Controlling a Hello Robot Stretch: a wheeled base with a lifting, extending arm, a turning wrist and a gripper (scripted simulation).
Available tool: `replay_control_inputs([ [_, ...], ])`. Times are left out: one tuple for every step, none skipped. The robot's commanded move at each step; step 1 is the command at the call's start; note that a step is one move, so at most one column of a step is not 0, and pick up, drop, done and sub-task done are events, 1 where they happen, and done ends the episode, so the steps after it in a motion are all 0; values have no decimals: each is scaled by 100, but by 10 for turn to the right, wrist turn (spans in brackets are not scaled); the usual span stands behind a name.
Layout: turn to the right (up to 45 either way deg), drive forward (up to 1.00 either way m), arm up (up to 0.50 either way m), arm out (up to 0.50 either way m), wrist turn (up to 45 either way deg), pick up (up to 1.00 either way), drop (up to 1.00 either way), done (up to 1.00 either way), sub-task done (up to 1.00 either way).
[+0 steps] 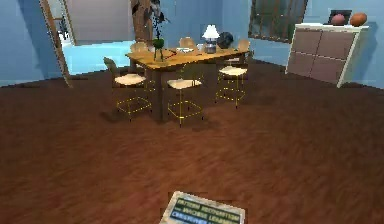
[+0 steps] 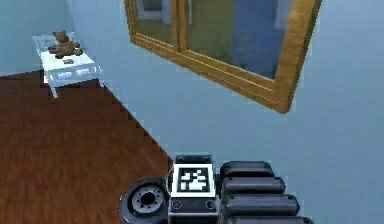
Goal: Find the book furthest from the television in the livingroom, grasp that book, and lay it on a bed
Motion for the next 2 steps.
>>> replay_control_inputs([
  [-300, 0, 0, 0, 0, 0, 0, 0, 0],
  [450, 0, 0, 0, 0, 0, 0, 0, 0],
])
